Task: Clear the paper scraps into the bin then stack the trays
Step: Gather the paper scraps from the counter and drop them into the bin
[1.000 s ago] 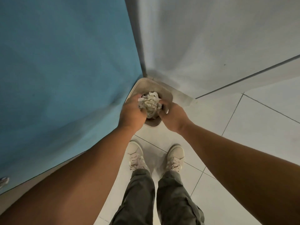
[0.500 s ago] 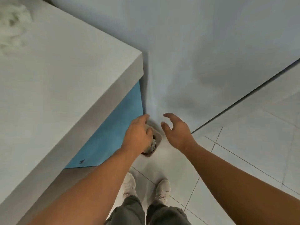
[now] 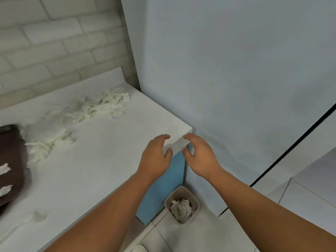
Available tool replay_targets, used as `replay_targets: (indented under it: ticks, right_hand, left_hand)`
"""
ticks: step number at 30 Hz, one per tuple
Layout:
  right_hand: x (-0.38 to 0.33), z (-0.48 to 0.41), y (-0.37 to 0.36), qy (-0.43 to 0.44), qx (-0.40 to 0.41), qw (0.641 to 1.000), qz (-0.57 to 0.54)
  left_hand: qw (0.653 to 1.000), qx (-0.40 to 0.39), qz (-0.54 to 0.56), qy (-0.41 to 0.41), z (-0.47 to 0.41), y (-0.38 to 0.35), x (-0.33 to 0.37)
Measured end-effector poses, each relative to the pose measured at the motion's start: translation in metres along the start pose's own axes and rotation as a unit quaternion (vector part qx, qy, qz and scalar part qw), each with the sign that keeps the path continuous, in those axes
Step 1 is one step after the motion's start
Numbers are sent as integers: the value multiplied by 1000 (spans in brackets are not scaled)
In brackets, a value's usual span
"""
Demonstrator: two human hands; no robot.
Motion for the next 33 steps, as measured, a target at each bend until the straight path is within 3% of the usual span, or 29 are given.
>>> replay_targets:
  ticks: [7,14,24,33]
  right_hand:
    - [-89,-28,-43,107,-44,993,-8]
    - [-168,-37,-124,161,-109,980,-40]
    - [-250,-48,-256,193,-180,965,-15]
    - [-270,-79,-360,139,-194,969,65]
  left_hand:
    - [994,89,-46,41,5,101,-40]
    - [979,142,-102,105,34,188,-120]
    - [955,179,-161,174,53,281,-257]
    - [962,155,-152,168,29,308,-342]
Point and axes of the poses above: each hand's wrist, its own z-axis away from the middle knuckle, its own y-axis out of the back of the hand, x = y × z, the point moved 8 cm from there along -z, towards the middle knuckle, and after that the axes turned 7 degrees about x, right-handed, at the moved point
